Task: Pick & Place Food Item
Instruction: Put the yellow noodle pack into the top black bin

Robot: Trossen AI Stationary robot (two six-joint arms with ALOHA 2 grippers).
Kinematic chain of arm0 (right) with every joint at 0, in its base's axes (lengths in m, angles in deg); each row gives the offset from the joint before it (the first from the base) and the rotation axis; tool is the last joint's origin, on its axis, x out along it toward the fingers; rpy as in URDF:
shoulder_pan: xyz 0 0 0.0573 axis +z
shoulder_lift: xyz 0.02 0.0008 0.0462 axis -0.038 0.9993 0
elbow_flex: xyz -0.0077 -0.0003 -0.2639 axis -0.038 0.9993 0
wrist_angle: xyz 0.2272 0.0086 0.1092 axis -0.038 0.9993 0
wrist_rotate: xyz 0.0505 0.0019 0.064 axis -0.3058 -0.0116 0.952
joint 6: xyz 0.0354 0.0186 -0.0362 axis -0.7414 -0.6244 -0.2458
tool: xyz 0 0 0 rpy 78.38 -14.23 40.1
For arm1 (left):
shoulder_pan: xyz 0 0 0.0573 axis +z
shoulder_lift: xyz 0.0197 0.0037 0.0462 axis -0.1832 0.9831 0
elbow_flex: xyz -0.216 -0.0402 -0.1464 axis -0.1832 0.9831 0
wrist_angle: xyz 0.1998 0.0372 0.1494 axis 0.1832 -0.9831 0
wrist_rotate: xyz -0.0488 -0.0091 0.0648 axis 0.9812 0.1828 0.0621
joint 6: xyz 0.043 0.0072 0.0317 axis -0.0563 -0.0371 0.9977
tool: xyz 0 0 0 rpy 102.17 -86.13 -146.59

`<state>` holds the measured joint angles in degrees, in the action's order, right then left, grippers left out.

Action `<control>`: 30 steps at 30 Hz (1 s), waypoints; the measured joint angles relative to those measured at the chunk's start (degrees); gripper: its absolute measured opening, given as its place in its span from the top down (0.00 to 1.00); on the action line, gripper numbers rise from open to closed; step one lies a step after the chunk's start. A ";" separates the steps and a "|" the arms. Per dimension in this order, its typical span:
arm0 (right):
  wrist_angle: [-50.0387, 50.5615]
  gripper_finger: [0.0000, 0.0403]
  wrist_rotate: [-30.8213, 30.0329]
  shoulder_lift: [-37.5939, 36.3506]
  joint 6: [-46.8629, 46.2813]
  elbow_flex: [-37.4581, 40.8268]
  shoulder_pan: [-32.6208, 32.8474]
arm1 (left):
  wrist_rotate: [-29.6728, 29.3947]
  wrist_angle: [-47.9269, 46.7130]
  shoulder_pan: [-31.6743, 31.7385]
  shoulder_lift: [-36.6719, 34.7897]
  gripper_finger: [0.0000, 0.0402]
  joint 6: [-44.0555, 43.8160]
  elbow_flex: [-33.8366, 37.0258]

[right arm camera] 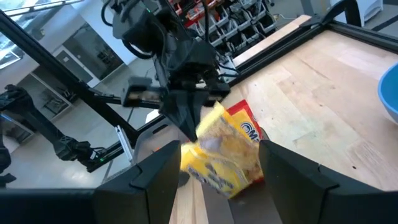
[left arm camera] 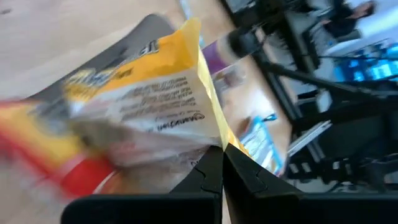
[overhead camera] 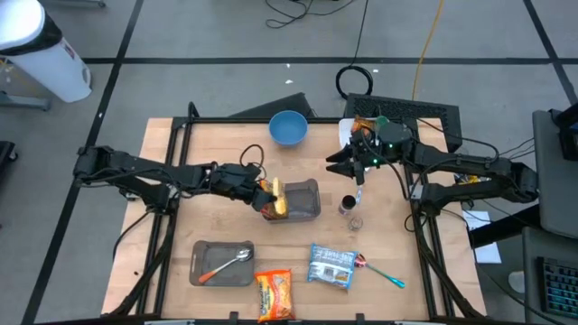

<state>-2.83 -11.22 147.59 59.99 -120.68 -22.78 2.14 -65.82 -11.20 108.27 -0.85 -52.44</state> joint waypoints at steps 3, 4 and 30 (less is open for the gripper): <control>0.29 0.48 0.13 0.25 -0.07 0.00 0.00 | 2.03 -0.11 0.37 1.52 0.99 -0.03 0.32; 0.08 0.48 0.15 0.33 -0.06 0.00 0.00 | 2.59 1.28 0.46 2.33 0.98 -0.15 0.14; 0.40 0.48 0.20 0.45 -0.79 0.00 0.00 | 5.16 2.19 2.08 5.03 0.93 -0.31 0.13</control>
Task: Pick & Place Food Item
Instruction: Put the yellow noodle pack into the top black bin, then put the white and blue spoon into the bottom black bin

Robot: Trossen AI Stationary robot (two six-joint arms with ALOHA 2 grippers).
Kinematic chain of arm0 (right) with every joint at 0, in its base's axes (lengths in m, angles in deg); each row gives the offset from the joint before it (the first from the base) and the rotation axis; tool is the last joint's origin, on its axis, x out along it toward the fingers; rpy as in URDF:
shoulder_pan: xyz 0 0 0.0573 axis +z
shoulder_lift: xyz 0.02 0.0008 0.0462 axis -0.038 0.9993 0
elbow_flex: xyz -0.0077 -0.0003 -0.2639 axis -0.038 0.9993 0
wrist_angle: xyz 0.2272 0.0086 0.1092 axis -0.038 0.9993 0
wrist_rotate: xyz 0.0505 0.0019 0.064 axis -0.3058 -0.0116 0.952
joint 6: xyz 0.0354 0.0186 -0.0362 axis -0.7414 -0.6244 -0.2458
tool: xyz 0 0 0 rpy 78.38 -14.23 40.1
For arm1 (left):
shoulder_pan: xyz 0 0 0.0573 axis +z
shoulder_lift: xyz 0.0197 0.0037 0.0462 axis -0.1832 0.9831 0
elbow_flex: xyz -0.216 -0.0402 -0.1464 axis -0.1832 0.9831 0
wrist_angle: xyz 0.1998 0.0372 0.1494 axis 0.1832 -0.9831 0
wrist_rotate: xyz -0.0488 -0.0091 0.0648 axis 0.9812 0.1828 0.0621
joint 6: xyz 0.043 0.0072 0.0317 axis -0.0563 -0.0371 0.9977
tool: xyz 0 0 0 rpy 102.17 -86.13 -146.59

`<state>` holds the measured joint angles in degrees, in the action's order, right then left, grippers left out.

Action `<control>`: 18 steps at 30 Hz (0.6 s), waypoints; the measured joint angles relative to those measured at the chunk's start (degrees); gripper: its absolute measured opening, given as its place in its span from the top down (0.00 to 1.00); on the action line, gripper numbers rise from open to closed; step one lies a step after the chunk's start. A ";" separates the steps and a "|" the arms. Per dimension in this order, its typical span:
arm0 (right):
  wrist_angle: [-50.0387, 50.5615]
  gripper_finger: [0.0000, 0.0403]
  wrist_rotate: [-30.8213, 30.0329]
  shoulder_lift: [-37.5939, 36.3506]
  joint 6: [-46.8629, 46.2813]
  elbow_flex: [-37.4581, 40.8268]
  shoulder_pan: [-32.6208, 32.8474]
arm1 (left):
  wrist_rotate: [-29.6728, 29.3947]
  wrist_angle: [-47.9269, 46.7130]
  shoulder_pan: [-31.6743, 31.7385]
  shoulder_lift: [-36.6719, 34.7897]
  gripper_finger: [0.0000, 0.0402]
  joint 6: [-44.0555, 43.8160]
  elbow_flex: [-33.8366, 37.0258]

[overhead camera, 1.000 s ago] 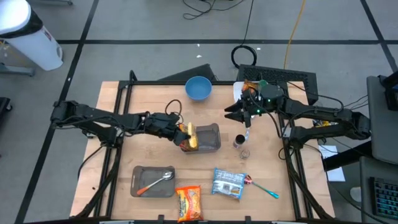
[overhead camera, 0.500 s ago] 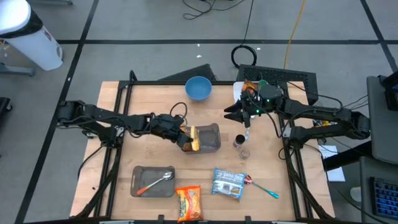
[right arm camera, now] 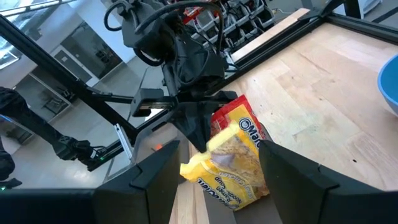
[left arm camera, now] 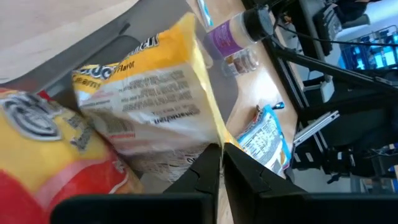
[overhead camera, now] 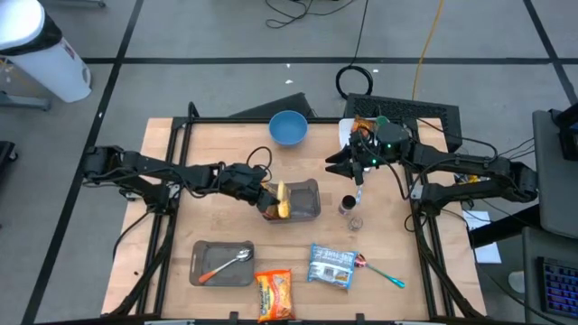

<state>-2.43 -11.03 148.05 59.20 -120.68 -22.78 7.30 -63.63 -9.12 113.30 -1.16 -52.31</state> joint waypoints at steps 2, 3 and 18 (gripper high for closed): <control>0.00 0.48 0.00 0.00 0.00 0.00 0.00 | -0.64 -0.20 0.00 0.00 0.91 -0.31 0.00; 0.00 0.48 0.00 0.00 0.00 0.00 0.00 | -0.85 -0.16 0.00 -0.03 0.90 -0.31 0.00; 0.02 0.48 0.00 0.00 0.00 0.00 0.06 | -1.91 -6.09 2.82 -10.58 0.88 2.75 0.00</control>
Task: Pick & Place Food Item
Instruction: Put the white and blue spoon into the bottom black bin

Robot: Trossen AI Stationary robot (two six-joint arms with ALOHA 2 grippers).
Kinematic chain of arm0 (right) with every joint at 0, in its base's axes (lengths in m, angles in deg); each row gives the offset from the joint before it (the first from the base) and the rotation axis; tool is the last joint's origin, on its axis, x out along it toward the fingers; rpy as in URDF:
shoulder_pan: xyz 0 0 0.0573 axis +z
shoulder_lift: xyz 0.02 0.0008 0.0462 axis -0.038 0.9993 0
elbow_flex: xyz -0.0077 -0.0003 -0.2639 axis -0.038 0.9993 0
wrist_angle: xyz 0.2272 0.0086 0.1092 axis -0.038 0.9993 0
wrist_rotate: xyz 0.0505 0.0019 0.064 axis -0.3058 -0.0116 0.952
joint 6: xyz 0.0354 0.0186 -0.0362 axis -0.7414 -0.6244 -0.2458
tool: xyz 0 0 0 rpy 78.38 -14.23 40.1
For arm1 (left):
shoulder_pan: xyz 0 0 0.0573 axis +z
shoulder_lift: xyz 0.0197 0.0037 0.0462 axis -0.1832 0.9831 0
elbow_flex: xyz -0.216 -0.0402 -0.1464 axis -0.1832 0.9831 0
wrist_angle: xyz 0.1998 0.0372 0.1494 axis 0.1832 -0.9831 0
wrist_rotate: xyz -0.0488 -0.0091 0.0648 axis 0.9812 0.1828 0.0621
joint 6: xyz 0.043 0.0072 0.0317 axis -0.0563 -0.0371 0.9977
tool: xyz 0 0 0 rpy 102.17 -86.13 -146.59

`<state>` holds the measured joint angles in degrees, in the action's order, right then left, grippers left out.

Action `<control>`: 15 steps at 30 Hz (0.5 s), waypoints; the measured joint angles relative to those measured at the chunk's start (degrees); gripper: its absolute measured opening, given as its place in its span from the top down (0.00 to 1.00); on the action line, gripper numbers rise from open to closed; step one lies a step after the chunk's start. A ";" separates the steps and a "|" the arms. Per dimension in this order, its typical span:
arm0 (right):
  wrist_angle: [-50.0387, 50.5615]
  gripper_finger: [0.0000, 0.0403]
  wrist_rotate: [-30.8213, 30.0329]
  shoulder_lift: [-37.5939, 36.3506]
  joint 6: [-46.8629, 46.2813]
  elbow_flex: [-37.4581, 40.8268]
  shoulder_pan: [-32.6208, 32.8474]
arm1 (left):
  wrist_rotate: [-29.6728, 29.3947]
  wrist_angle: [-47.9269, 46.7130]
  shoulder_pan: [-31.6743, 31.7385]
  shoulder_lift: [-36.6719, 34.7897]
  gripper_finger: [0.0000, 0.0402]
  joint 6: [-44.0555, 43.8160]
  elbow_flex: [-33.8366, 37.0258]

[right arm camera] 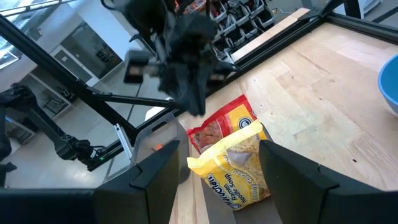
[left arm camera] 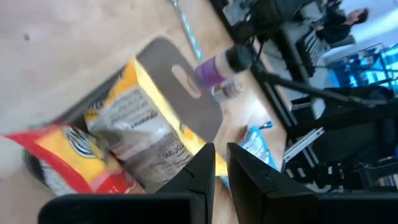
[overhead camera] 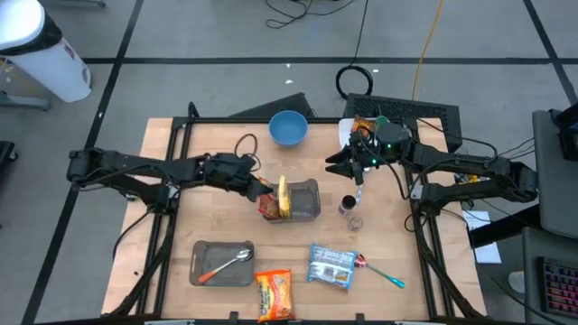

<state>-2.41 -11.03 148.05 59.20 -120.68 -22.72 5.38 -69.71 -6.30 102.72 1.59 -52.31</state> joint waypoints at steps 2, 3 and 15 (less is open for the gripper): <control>-0.03 0.48 0.22 0.85 0.47 -0.06 0.70 | -0.88 0.04 0.57 -2.53 0.88 0.64 0.02; 0.04 0.48 0.40 1.60 0.98 -0.07 1.24 | -2.03 0.70 0.82 -3.62 0.88 0.78 0.02; 0.52 0.51 4.81 19.70 10.04 -4.65 9.42 | -13.63 3.67 1.38 -11.95 0.88 8.31 0.02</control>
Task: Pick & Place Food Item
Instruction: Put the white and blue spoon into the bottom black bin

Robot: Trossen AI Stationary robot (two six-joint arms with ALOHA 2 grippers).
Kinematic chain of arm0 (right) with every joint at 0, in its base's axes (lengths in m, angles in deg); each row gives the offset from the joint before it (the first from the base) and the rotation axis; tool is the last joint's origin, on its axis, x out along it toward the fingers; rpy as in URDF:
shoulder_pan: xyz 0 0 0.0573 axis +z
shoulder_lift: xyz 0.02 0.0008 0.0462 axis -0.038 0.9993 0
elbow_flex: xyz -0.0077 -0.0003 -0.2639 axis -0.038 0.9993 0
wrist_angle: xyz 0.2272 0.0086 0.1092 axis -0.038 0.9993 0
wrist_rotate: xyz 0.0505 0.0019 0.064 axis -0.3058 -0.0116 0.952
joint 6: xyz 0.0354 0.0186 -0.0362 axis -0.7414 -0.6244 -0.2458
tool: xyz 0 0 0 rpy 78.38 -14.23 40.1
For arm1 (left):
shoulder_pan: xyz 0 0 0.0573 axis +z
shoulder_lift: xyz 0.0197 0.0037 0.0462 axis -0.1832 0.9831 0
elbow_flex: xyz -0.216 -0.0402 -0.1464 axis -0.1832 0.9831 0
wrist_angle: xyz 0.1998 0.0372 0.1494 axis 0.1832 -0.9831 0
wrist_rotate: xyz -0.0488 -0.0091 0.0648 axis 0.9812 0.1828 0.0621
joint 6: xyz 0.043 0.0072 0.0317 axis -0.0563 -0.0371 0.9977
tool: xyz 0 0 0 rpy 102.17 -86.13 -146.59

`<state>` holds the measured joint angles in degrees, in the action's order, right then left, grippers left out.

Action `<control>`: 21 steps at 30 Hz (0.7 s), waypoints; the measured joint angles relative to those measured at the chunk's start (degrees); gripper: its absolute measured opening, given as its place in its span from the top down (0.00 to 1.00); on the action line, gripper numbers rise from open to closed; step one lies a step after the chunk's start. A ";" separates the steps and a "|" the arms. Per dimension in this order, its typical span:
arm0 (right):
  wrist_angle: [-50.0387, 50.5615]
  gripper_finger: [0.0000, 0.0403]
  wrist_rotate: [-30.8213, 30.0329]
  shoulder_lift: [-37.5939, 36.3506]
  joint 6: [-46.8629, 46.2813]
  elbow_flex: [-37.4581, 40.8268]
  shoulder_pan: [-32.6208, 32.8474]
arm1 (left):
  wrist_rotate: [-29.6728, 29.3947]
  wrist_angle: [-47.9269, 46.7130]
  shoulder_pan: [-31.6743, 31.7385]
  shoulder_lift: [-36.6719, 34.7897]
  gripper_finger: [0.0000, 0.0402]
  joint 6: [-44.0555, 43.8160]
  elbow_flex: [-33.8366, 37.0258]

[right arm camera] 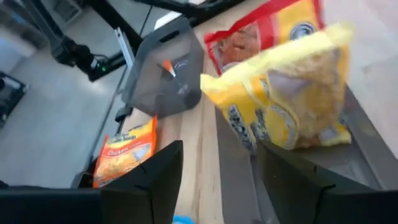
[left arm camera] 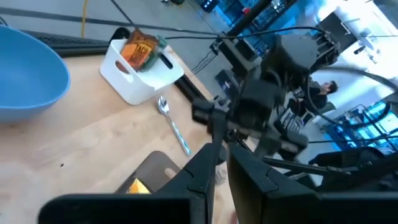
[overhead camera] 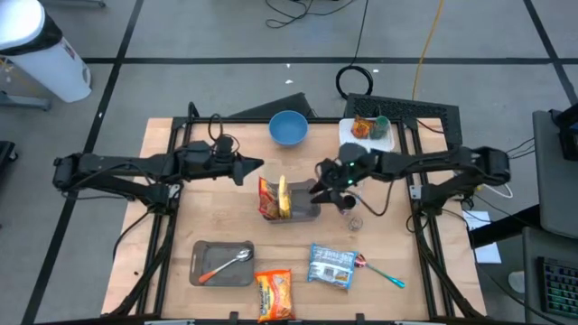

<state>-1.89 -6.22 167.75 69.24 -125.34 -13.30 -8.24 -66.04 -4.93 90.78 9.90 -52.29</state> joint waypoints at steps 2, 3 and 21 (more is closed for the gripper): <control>-0.03 0.55 -0.10 2.52 1.66 -2.17 0.59 | 0.05 -0.05 -0.02 -0.26 0.88 0.02 0.00; 0.11 0.57 -0.11 3.66 2.38 -3.32 0.72 | 0.32 0.01 -0.02 -0.29 0.88 0.02 0.00; 11.07 0.83 -6.42 20.36 13.61 -19.40 0.74 | 4.02 1.79 -0.01 -0.25 0.88 2.03 0.00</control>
<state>9.18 -12.64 188.12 82.86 -144.73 -12.56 -4.23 -64.25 -4.94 90.53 11.93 -52.29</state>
